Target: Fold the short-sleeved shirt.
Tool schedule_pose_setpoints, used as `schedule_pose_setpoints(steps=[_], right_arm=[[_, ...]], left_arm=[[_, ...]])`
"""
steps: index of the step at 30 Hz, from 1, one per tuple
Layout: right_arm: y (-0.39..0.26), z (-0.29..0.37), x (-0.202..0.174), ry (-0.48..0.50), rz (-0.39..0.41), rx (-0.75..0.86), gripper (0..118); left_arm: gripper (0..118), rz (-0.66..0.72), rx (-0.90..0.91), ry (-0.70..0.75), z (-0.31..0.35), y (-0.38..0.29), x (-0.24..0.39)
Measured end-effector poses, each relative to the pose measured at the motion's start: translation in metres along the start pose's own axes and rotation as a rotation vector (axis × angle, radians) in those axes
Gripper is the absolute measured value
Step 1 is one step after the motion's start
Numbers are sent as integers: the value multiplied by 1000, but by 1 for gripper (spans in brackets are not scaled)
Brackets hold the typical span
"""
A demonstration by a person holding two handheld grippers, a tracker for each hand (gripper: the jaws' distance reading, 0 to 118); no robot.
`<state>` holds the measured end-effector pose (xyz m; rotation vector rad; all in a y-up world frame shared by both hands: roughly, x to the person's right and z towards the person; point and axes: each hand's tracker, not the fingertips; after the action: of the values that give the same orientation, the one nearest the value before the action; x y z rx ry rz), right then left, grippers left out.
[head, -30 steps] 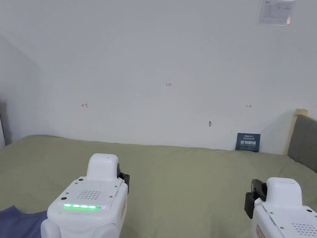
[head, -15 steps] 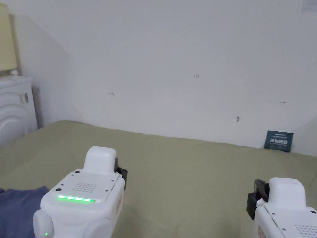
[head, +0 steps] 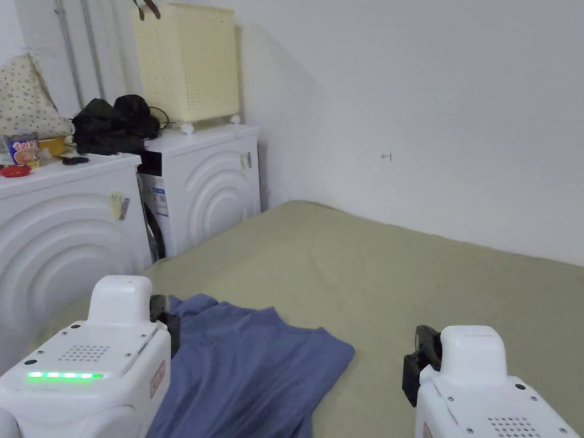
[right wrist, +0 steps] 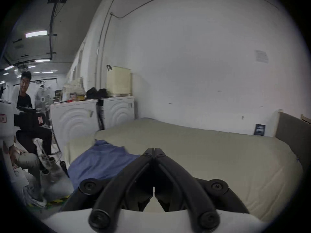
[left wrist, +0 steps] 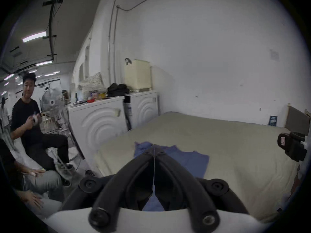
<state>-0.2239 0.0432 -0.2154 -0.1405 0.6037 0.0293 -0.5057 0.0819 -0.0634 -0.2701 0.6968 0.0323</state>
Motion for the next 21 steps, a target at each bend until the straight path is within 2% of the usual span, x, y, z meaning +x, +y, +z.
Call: schedule_pose_setpoints(steps=[5,10,13,18,21], right_arm=[[-4,-12,-10,17,22,-18,1],[-12,-21,-11,21,28,-35,1],[-22,-27,-6,14,27,-61,1],[-54,-41,4,11,32,-155,1],[-74,-51,9,-7,55,-205,1]], left_arm=[[0,-1,-15,23,-10,-7,-10],[0,5,-72,-28,-47,-13,0],[0,-34,-159,-88,-91,-27,18],[0,36,-385,-195,-190,-69,52],[0,0,-484,-186,-241,-94,72]])
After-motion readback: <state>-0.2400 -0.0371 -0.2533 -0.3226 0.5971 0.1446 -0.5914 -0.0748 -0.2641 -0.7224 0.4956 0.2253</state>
